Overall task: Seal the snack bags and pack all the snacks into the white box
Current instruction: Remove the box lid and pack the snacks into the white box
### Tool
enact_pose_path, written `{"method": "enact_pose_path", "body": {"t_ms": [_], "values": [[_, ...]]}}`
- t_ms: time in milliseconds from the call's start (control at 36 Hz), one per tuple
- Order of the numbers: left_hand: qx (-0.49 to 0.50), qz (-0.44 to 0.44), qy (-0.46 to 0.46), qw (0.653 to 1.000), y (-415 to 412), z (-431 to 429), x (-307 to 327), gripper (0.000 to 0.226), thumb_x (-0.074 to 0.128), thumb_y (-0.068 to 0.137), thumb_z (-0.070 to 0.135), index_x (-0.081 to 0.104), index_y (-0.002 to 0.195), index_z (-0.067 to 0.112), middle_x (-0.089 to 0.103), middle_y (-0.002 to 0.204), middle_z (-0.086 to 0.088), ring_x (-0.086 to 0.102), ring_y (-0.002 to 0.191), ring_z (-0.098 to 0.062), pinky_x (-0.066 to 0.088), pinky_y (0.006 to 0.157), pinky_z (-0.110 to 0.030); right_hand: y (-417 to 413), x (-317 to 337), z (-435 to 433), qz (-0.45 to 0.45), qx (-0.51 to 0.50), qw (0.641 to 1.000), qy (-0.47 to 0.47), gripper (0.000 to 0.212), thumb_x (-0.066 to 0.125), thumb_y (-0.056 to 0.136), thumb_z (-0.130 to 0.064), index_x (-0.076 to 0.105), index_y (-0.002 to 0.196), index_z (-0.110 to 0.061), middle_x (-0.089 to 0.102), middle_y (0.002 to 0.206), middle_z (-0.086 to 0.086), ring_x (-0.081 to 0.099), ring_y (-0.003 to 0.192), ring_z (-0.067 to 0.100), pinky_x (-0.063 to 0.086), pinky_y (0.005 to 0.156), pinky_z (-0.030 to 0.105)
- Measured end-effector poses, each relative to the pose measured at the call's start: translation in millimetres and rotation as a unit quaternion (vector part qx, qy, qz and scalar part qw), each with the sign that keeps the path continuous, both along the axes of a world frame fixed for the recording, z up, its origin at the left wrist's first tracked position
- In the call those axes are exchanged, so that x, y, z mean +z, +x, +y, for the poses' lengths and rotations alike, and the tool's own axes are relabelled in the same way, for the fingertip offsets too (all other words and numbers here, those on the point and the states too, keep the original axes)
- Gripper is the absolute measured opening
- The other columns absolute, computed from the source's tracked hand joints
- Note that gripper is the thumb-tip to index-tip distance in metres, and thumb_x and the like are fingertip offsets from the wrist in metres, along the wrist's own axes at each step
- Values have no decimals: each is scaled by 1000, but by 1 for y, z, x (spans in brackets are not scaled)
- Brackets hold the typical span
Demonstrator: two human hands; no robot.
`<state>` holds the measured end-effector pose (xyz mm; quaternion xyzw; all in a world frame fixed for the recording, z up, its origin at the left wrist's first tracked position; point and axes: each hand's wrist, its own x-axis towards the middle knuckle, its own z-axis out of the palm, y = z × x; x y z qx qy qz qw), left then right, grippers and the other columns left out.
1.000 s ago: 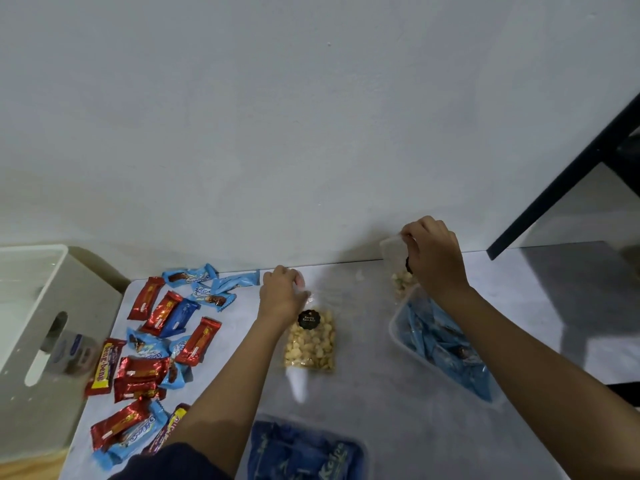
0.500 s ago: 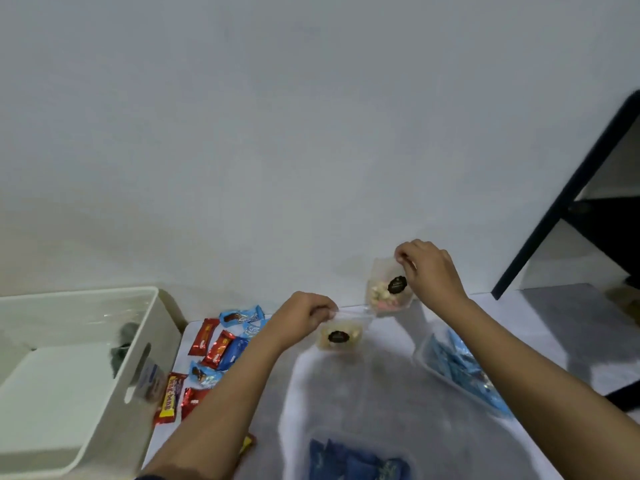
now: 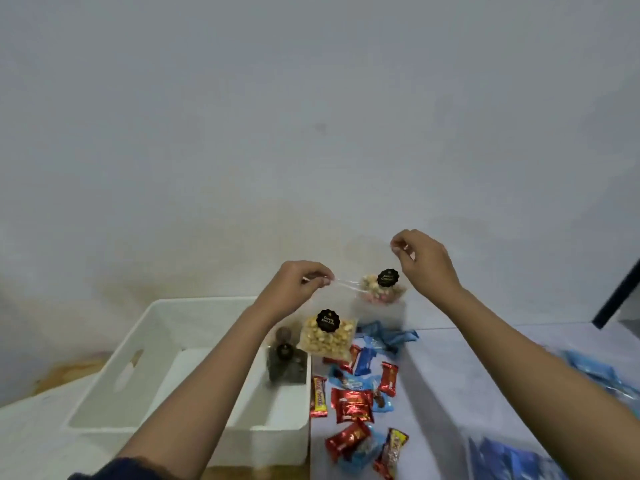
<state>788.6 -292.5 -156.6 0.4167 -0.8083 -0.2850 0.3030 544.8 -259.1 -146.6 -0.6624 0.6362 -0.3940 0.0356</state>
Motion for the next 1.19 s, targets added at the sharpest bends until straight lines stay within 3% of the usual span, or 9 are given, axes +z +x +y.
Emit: {"method": "enact_pose_path", "body": {"t_ms": [278,472,611,722,861,944,1056,1194], "values": [[53,36,72,995,121,22,-25,13,63,84,6,72,84,16,70,78,6,63,73,-1,47,72,-11,150,-21,-21,-136,171,970,110,14,54,90,-8,60,84,-18,61,88,-3,53,80,15,43,76,24],[99,80,160,979,137,37,-102,13,64,85,8,73,85,18,71,84,5,64,76,4,44,70,-6,184,-82,-26,-113,201,940,251,16,55,88,-2,64,85,-15,62,87,0,54,68,5,41,71,21],[118,58,198,971,129,41,-144,12,62,85,12,72,85,20,69,87,8,61,84,0,42,70,-4,187,-115,-29,-40,195,930,308,23,54,87,2,70,99,-8,62,96,-4,51,75,3,37,61,6],[103,-12,146,984,125,29,-153,15,60,84,12,73,88,15,67,89,7,59,87,-9,46,79,-23,194,-123,-35,15,209,934,290,23,57,86,1,72,100,-9,68,102,0,56,89,10,36,75,11],[144,-95,68,983,126,14,-158,14,59,85,15,73,88,15,62,93,2,47,91,-13,32,73,-19,196,-132,-42,98,205,929,291,21,59,86,-4,72,100,-13,70,105,4,62,91,19,48,83,28],[156,-74,74,982,126,11,-160,11,64,81,12,74,86,12,66,90,0,53,88,-16,38,74,-23,197,-133,-44,158,203,920,296,18,58,86,-8,72,97,-14,69,100,5,62,86,21,52,80,33],[178,-8,88,980,123,9,-159,7,69,76,7,75,80,7,71,85,-6,62,80,-20,49,75,-29,194,-132,-47,168,167,936,262,16,56,83,-8,70,88,-12,70,90,7,62,82,25,53,74,38],[195,-22,94,976,118,8,-160,6,68,77,6,73,79,6,68,86,-8,58,78,-19,46,73,-27,193,-138,-39,182,185,929,265,19,54,84,-9,69,94,-16,70,95,6,62,85,26,54,73,41]]}}
